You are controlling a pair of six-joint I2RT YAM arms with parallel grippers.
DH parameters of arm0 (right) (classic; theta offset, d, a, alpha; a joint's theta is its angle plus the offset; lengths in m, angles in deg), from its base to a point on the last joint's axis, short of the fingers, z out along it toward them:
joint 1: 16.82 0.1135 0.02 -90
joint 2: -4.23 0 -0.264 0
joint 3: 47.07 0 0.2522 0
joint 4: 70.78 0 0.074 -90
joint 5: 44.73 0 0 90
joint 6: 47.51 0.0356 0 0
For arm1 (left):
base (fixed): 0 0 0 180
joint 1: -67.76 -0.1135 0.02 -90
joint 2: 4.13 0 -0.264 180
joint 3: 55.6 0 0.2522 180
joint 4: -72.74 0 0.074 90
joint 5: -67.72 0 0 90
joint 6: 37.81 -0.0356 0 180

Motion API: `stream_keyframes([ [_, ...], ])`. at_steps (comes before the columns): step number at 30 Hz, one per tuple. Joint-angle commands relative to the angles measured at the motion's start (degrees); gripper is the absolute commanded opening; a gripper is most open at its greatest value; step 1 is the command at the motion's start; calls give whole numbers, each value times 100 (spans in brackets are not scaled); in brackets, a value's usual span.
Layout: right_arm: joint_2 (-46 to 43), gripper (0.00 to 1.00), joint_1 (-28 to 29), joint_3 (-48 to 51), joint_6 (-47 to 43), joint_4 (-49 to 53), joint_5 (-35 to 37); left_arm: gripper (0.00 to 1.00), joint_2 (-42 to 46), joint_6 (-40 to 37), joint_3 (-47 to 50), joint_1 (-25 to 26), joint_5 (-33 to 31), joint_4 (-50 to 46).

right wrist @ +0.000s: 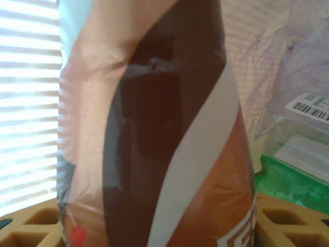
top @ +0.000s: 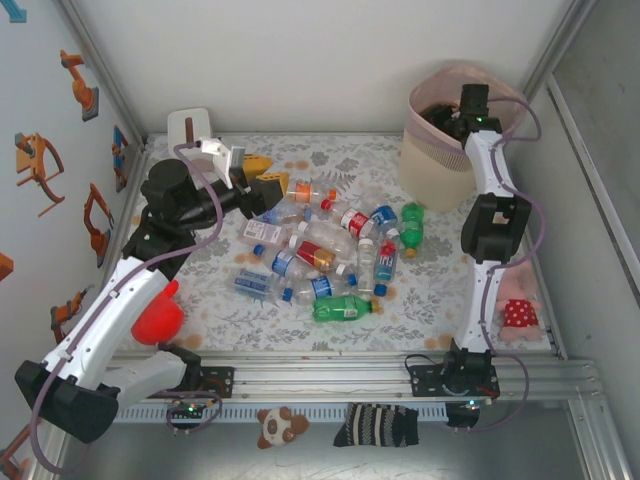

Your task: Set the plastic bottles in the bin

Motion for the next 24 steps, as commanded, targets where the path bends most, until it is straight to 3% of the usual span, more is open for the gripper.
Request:
stream_keyframes([
  [1,-16,71,-44,-213,-68,93,-6,64,-2,99,3,13,-109,-32],
  [10,-231,77,-67,-333,-113,197,64,64,80,127,8,7,-392,-337],
  [24,-968,79,-130,-488,-356,508,367,63,166,166,96,10,-613,-603],
])
